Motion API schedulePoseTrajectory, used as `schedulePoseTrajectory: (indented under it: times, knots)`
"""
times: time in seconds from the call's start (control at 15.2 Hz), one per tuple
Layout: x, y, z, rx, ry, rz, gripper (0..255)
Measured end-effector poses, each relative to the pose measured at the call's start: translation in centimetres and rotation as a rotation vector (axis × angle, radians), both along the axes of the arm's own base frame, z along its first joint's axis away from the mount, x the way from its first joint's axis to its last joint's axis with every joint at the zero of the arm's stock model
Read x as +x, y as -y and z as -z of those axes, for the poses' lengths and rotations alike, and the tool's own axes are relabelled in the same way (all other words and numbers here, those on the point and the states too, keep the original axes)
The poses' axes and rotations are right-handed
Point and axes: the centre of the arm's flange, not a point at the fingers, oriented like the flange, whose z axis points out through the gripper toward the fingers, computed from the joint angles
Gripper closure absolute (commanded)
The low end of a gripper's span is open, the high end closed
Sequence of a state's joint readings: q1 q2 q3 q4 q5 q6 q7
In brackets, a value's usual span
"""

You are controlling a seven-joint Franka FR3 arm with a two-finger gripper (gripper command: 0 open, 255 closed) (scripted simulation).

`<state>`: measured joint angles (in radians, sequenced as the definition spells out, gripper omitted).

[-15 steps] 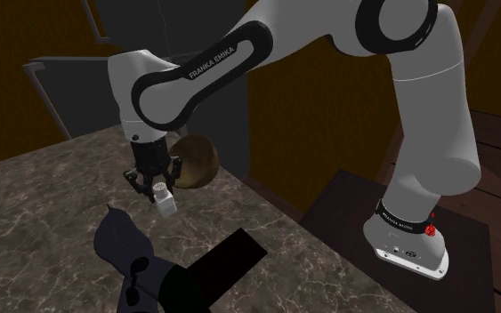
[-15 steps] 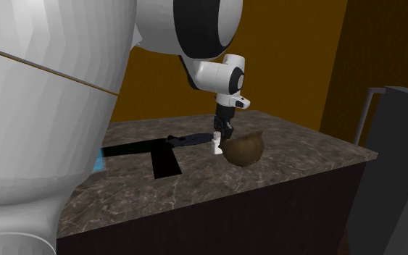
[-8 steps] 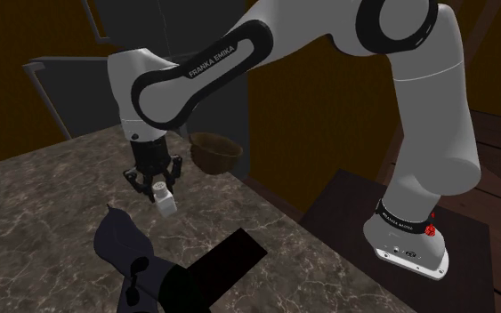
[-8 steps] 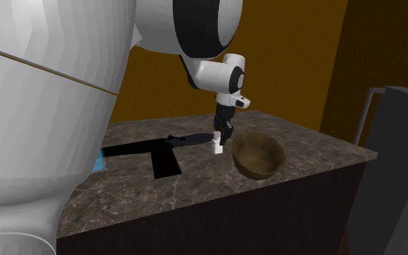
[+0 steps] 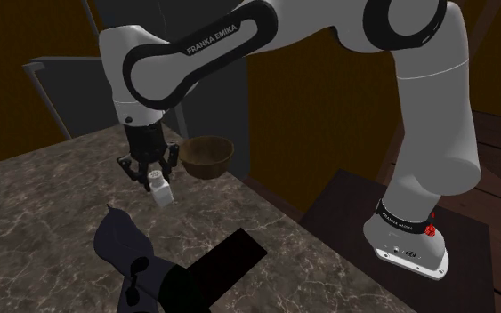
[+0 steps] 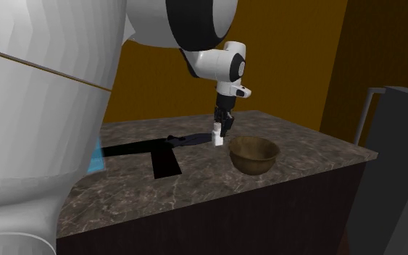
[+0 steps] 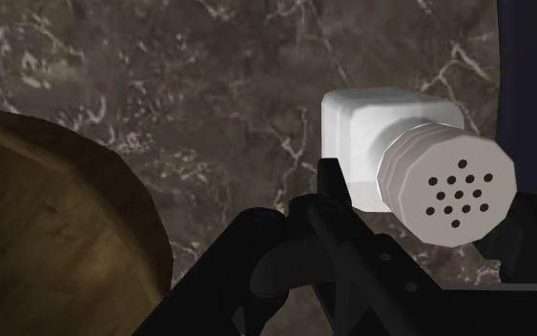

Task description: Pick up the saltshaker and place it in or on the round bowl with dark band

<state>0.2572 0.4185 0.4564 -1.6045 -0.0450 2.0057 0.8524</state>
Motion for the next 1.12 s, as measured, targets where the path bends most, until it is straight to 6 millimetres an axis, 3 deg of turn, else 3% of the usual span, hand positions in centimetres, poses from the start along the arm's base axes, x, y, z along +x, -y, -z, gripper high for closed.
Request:
schedulePoseTrajectory:
  times: [1.12]
  knots:
    - [-0.2, 0.0, -9.0, 0.000, 0.000, 0.000, 255]
